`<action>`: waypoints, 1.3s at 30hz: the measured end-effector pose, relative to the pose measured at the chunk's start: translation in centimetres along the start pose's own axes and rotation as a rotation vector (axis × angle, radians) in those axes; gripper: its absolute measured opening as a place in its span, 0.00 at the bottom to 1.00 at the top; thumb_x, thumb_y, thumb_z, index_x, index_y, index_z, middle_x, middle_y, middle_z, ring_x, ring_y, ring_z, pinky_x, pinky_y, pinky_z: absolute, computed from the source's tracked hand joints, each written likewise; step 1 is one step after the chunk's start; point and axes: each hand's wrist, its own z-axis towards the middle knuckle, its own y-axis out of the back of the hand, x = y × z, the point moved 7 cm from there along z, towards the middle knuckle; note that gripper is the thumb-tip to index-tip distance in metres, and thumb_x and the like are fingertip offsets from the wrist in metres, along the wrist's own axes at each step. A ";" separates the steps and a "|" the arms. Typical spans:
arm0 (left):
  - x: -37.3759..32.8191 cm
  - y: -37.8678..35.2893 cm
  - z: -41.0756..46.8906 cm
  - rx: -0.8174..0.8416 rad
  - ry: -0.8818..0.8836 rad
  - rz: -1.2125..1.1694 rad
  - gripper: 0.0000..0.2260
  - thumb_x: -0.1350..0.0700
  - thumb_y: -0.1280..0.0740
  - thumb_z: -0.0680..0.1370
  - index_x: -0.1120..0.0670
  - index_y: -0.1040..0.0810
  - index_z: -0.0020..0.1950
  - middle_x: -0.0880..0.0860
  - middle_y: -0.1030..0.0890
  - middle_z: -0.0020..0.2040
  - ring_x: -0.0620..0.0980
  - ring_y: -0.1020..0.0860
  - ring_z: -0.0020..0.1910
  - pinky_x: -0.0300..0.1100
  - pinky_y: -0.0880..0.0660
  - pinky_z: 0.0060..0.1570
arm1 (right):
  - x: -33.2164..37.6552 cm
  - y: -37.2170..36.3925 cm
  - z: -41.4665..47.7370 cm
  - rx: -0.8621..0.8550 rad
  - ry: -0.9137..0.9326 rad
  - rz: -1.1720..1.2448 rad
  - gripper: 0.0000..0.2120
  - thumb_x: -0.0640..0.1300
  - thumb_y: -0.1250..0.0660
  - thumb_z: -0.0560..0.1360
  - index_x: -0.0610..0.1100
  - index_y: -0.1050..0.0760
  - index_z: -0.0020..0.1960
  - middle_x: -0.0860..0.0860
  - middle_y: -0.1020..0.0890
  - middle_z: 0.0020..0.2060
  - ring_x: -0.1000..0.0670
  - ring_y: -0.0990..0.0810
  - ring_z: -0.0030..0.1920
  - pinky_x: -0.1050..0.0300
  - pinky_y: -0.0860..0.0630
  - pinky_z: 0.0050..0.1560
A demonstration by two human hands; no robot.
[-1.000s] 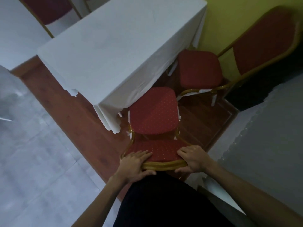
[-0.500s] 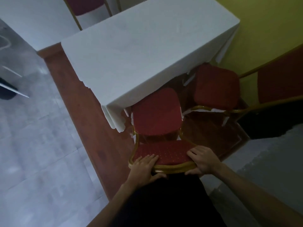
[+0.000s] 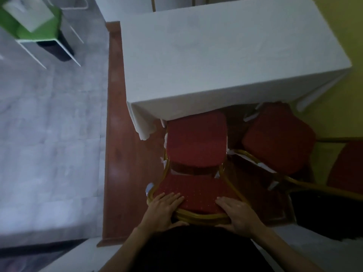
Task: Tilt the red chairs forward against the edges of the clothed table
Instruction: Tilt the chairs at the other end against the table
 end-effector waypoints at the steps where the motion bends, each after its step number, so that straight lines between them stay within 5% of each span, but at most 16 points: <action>1: -0.6 -0.4 -0.1 -0.002 0.017 -0.002 0.39 0.23 0.46 0.73 0.50 0.24 0.69 0.50 0.21 0.65 0.51 0.21 0.62 0.53 0.28 0.62 | -0.4 0.0 -0.5 0.006 0.008 -0.001 0.39 0.75 0.46 0.74 0.44 0.23 0.64 0.47 0.17 0.59 0.48 0.17 0.56 0.54 0.20 0.55; 12: -3.8 -2.1 -2.6 -0.072 0.186 -0.105 0.41 0.23 0.43 0.71 0.48 0.31 0.75 0.47 0.28 0.72 0.49 0.31 0.72 0.50 0.41 0.72 | -0.5 0.2 -3.2 -0.057 0.029 0.060 0.42 0.76 0.42 0.72 0.40 0.19 0.60 0.45 0.16 0.56 0.45 0.16 0.55 0.50 0.19 0.53; 24: -6.4 -4.1 -5.0 -0.097 0.257 -0.127 0.40 0.23 0.43 0.71 0.48 0.30 0.74 0.48 0.27 0.71 0.50 0.29 0.71 0.49 0.44 0.71 | 1.0 0.2 -6.1 -0.197 0.148 -0.076 0.37 0.70 0.44 0.77 0.37 0.17 0.52 0.42 0.14 0.48 0.42 0.14 0.46 0.48 0.16 0.45; 39: -7.1 -4.7 -4.9 -0.065 0.293 -0.119 0.42 0.22 0.46 0.71 0.48 0.32 0.75 0.48 0.28 0.72 0.49 0.31 0.72 0.49 0.47 0.72 | 0.8 0.1 -7.0 -0.175 0.090 -0.068 0.36 0.70 0.43 0.77 0.38 0.17 0.55 0.43 0.14 0.51 0.42 0.15 0.50 0.47 0.17 0.50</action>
